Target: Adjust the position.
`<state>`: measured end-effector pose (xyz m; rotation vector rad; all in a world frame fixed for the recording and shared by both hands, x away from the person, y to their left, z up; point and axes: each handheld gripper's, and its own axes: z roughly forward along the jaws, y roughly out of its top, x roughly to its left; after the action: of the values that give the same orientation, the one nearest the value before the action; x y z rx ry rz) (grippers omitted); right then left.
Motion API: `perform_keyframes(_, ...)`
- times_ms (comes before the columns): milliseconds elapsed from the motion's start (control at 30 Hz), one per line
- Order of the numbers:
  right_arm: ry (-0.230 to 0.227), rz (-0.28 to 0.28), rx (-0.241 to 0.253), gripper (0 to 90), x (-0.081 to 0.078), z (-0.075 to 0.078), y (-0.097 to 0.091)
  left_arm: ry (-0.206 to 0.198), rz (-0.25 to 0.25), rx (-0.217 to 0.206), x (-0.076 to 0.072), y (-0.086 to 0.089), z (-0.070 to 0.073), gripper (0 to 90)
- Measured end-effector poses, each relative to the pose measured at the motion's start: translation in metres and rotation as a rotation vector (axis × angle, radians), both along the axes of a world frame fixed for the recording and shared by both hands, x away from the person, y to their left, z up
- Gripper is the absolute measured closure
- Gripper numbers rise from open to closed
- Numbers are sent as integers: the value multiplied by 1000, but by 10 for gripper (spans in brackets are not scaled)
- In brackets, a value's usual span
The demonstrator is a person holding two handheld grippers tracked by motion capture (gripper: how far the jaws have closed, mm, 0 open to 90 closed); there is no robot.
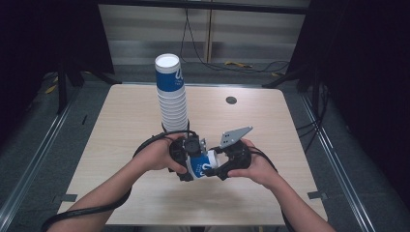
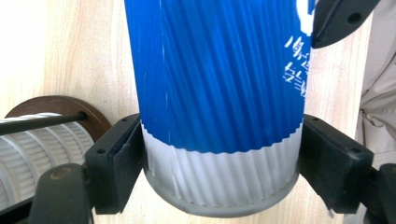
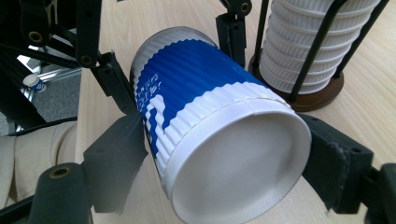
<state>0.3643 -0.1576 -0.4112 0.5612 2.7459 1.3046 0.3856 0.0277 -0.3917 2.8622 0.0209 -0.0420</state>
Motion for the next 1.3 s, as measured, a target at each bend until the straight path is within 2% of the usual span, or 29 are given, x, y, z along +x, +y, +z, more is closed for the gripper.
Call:
perform_keyframes(300,9,26,-5,253,-2,2,0,-16,-45,10,-1,2,-4,185)
perform_keyframes(433,7,22,-8,263,-3,3,0,-22,-53,6,-1,2,-4,182)
perform_keyframes(467,13,29,-4,265,-3,3,0,-34,-53,3,-1,1,-4,179)
perform_keyframes(533,1,26,-9,268,-2,4,-2,-39,-50,-9,0,2,-3,169)
perform_keyframes(1067,-2,22,22,275,-5,8,-11,-5,1,-111,2,7,-2,150)
perform_keyframes(1200,5,25,21,276,-6,7,-13,24,12,-100,3,9,-6,151)
perform_keyframes(1300,6,22,18,276,-5,8,-15,26,18,-106,4,12,-8,151)
